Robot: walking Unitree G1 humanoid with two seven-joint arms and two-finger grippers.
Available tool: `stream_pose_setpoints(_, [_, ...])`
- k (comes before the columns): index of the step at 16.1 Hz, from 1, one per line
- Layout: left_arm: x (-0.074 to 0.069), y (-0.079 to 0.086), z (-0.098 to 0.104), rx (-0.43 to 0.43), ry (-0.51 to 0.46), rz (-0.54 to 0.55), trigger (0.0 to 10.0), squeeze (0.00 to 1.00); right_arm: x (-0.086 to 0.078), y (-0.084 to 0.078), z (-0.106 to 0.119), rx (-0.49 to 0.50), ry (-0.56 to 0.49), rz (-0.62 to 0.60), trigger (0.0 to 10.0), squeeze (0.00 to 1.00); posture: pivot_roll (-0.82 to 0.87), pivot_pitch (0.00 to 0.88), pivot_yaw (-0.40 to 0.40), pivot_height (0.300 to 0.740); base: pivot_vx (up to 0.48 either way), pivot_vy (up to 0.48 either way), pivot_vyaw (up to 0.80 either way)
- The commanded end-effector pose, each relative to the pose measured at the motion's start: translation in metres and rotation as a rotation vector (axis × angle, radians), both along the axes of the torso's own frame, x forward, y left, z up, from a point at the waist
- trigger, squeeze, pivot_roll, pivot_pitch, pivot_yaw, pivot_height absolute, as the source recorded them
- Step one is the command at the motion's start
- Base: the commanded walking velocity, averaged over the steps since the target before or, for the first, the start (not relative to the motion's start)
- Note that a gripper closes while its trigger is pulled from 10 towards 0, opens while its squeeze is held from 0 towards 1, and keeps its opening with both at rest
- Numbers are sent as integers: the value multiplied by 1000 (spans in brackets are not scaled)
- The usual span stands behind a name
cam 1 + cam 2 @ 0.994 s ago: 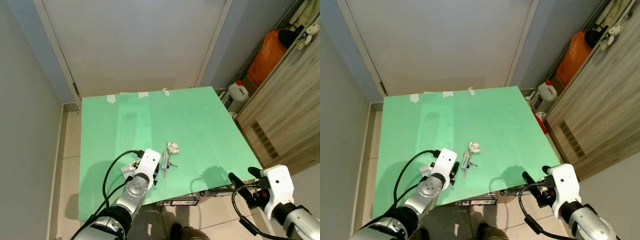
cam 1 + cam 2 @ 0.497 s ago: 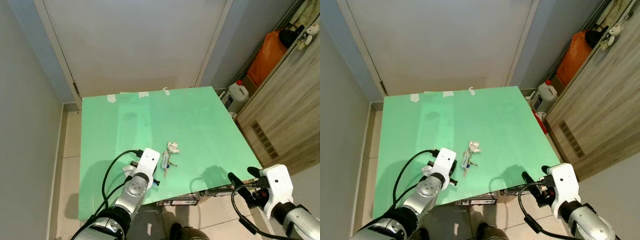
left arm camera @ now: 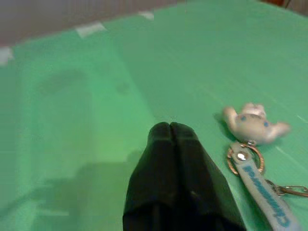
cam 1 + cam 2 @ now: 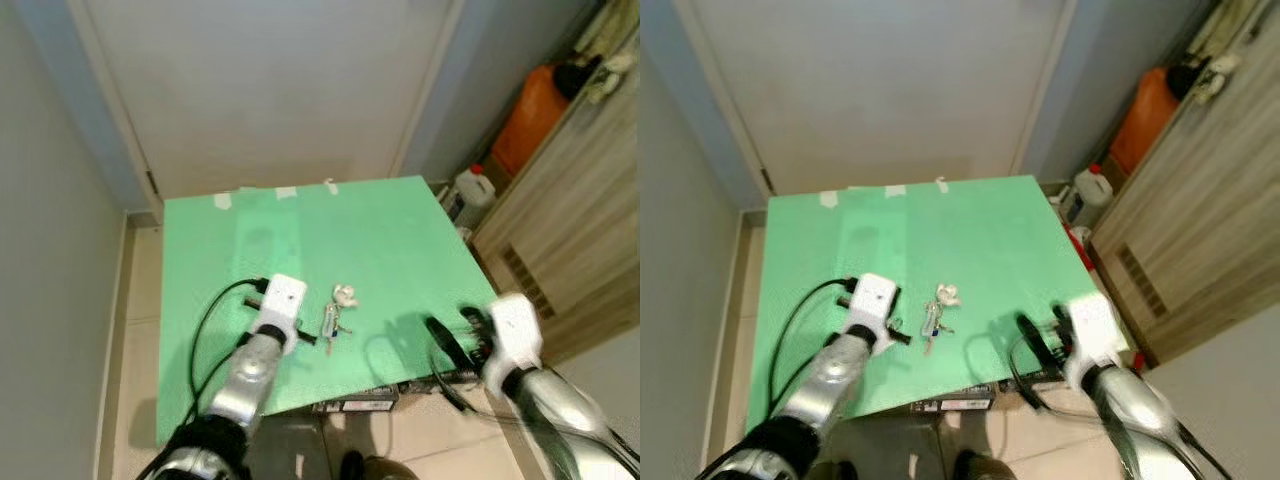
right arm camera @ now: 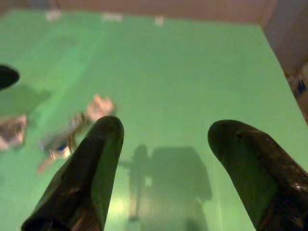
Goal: Hang keys on a hook
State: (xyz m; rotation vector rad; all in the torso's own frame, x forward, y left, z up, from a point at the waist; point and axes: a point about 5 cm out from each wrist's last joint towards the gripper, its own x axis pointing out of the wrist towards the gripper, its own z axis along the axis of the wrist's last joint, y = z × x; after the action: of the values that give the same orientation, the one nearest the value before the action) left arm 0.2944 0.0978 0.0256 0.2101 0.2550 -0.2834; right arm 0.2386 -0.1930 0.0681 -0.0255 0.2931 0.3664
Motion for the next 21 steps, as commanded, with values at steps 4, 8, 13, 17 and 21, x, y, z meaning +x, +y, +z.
stream_pose_setpoints(4, [0, 27, 4, 105, -36, 77, 10000, 1000, 25, 21, -4, 24, -39, 23, 10000, 0, -8, 0, -66, 740, 0, 0, 0])
stream_pose_setpoints(8, [-13, 31, -9, 137, 14, 59, 10000, 1000, 36, 30, -5, 33, -58, 42, 10000, 0, 23, 0, -83, 740, 0, 0, 0])
stream_pose_setpoints(13, [-14, 44, 3, 80, -115, 113, 10000, 1000, 39, 34, -3, 53, -136, 27, 10000, 0, 21, 0, -100, 740, 0, 0, 0])
stream_pose_setpoints(17, [-20, 34, 14, 24, -183, 53, 10000, 1000, 33, 38, -12, 48, -121, 16, 10000, 0, 28, 3, -96, 740, 0, 0, 0])
stream_pose_setpoints(21, [-17, 14, 9, 24, -114, -68, 10000, 1000, 37, 37, -8, 43, -149, 18, 10000, 0, 12, 0, -78, 740, 0, 0, 0])
